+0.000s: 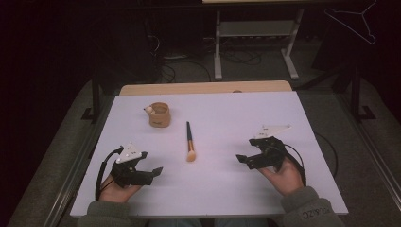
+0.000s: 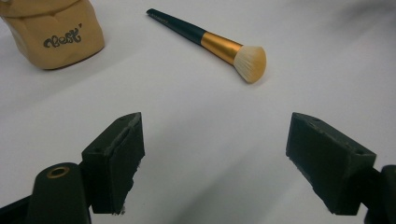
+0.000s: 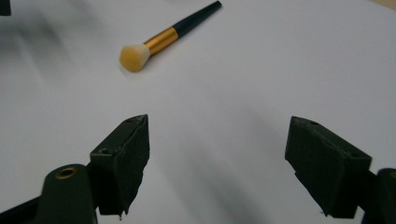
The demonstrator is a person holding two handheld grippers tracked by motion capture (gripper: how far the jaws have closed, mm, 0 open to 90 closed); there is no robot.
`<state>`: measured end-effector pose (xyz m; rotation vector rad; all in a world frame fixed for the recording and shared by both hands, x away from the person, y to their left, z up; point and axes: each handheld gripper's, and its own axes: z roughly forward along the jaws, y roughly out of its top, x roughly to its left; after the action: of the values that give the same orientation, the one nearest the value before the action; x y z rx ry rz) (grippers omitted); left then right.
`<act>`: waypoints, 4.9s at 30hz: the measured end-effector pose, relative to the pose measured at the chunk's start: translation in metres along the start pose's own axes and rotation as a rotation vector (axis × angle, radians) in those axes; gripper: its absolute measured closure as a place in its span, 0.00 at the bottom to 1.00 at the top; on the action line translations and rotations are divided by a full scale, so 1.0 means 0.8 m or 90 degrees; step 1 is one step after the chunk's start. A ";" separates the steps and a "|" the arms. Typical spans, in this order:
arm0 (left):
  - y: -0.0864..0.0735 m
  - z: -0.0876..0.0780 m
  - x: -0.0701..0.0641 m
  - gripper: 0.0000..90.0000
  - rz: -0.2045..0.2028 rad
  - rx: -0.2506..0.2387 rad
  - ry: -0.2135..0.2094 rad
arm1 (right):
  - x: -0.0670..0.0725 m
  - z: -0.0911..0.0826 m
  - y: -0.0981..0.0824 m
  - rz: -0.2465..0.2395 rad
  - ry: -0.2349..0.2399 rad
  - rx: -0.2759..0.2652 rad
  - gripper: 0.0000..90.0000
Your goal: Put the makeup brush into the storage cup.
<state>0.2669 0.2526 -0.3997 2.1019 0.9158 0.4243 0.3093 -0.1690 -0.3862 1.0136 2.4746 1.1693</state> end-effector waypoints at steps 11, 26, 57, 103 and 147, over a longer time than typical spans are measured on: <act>0.001 0.001 0.002 0.21 0.003 -0.004 -0.002 | 0.013 0.033 0.052 -0.012 0.031 0.018 0.22; 0.001 -0.001 0.005 0.21 0.003 -0.005 -0.002 | 0.027 0.096 0.128 -0.010 0.051 0.050 0.22; 0.000 0.000 0.006 0.21 0.000 -0.010 -0.006 | 0.046 0.226 0.159 0.057 0.011 0.161 0.39; 0.000 0.001 0.007 0.21 0.010 0.000 -0.006 | 0.061 0.244 0.138 0.041 -0.041 0.208 0.82; 0.017 -0.006 -0.005 0.22 0.054 -0.009 -0.017 | 0.064 0.153 0.140 -0.084 0.114 0.154 0.82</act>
<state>0.2680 0.2461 -0.3862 2.1337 0.8080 0.4441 0.3836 -0.0122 -0.3790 0.8164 2.8302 0.9779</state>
